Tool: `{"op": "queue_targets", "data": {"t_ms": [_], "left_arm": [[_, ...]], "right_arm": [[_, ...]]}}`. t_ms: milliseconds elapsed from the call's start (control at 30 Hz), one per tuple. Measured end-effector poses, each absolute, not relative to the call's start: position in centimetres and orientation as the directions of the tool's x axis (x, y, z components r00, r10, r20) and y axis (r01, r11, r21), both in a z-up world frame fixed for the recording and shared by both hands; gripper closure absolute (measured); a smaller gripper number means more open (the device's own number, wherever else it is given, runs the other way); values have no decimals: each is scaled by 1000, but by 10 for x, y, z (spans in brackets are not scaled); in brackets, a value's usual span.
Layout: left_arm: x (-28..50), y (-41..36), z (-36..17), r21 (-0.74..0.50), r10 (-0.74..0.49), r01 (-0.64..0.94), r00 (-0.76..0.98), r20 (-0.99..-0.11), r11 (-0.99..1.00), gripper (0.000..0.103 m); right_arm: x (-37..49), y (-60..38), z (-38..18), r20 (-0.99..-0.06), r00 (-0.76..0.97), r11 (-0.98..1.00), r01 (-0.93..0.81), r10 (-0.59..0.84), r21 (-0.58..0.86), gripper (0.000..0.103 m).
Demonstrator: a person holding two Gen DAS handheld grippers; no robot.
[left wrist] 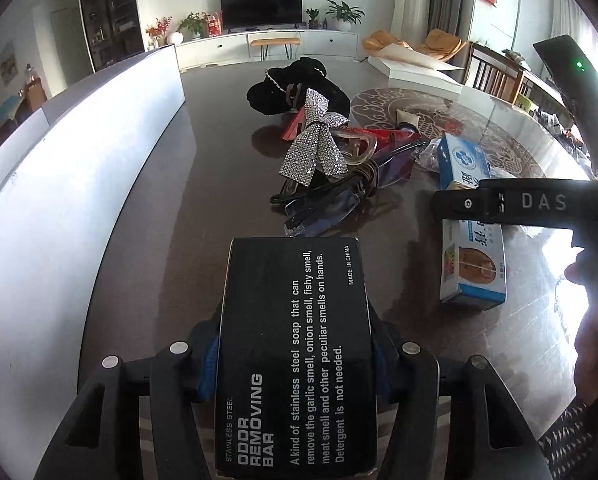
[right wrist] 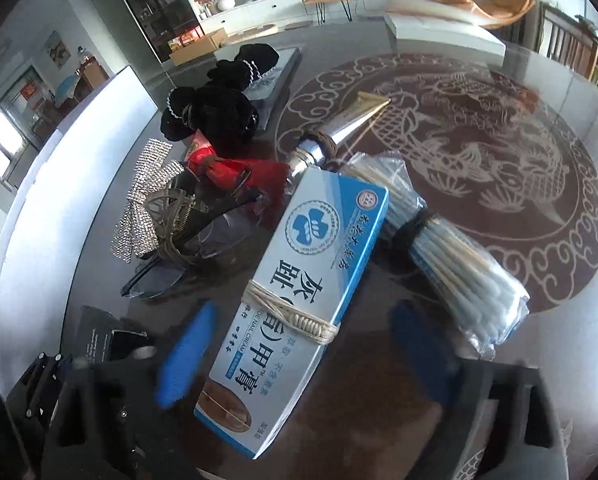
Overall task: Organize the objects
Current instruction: 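Grasp the blue-and-white ointment box with the right gripper while the left gripper carries the black box, then lower both boxes into the white-walled bin and open both grippers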
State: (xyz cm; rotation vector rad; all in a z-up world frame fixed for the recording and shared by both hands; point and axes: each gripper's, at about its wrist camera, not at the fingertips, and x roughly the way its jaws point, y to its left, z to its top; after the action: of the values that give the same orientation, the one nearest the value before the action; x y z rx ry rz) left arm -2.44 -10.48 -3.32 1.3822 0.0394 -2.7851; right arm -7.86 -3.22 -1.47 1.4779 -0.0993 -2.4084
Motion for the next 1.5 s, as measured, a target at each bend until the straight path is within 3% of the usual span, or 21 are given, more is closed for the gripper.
{"op": "queue_targets", "data": {"t_ms": [100,467,600,700,833,967,1033,1067,1100,1133,1200,1367,1500], "left_arm": [[-12,-107,-23,-20,-5,33,-625,-781,-999,46],[20,-182,70,-214,105,62,-720,-686,-975,46],[32,-241,107,-201,23,148,-751,-660,-968,46],[36,-289,119,-100,-128,257,-736,-664,-961,46],[39,-341,110,-8,-260,369,-670,-695,-929,46],[31,-376,79,67,-326,440,-547,-771,-896,44],[23,-384,57,148,-376,471,-438,-817,-869,39],[20,-386,48,195,-412,487,-390,-823,-851,26],[18,-386,41,239,-445,496,-352,-823,-835,20],[17,-384,37,268,-467,496,-338,-817,-826,15],[18,-378,37,283,-484,484,-361,-797,-828,15],[27,-356,59,187,-446,487,-494,-746,-853,15],[29,-308,87,35,-271,349,-656,-704,-936,15]], "right_arm": [[-70,-22,-8,-844,-417,-937,235,-337,257,56],[-40,-34,61,-739,-365,-820,334,-567,464,58],[-34,-89,106,-669,-332,-732,464,-665,498,58],[-32,-141,137,-619,-275,-649,549,-735,526,58],[-30,-222,170,-565,-187,-535,643,-804,548,58],[-37,-300,155,-590,-93,-490,668,-802,560,58],[-39,-338,134,-639,-57,-495,687,-767,533,54],[-39,-349,124,-667,-54,-505,699,-743,507,38],[-39,-357,117,-698,-66,-524,712,-713,468,21],[-38,-357,113,-708,-88,-536,720,-701,441,16],[-34,-341,117,-694,-156,-546,743,-703,387,8],[-25,-263,131,-648,-338,-635,713,-683,297,0],[-25,-176,102,-673,-466,-751,626,-575,209,0]]}}
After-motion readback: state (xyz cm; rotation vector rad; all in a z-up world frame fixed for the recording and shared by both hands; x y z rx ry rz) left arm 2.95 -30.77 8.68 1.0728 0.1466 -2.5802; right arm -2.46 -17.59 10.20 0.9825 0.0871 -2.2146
